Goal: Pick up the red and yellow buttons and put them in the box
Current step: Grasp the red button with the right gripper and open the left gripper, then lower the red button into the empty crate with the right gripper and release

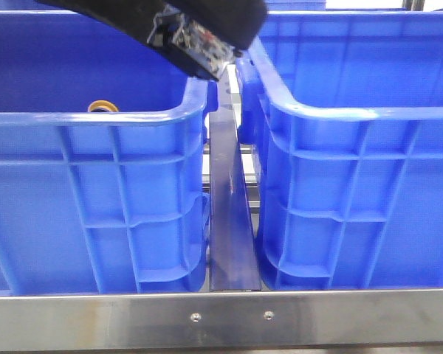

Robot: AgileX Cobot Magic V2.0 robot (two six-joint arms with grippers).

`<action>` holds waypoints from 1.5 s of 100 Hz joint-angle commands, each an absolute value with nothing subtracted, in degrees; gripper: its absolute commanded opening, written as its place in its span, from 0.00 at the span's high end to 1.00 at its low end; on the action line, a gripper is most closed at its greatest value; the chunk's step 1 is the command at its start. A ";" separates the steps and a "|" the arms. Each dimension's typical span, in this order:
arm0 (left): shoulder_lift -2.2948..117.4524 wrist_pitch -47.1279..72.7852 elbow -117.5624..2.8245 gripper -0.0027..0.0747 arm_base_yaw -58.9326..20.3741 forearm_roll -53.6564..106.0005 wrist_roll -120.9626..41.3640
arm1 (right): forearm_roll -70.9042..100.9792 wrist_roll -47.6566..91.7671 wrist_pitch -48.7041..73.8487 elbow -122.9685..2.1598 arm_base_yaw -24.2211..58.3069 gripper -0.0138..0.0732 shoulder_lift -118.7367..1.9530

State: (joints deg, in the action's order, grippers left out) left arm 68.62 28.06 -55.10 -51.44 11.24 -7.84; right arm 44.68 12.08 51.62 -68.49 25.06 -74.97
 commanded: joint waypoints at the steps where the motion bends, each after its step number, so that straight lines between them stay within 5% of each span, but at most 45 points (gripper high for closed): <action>1: 67.09 24.75 -56.81 0.21 -51.86 12.34 -7.65 | 45.49 13.80 49.04 -71.53 23.58 0.68 -73.24; 31: 63.75 24.54 -56.91 0.21 -51.86 12.21 -7.65 | 32.44 15.38 42.21 -72.51 16.05 0.68 -72.66; 70: 62.62 24.54 -56.91 0.21 -51.86 12.21 -7.65 | 13.03 15.38 21.12 -72.39 15.76 0.68 -77.35; 105: 62.62 23.23 -56.91 0.21 -51.86 12.21 -7.65 | 11.26 15.38 4.55 -72.39 15.68 0.68 -87.45; 150: 62.62 22.77 -56.91 0.21 -51.86 12.21 -7.65 | 12.55 15.32 0.96 -72.39 9.61 0.70 -95.54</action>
State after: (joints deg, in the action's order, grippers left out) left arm 63.99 27.51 -55.10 -51.44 11.24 -7.84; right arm 12.26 14.97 6.93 -70.41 10.23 -96.63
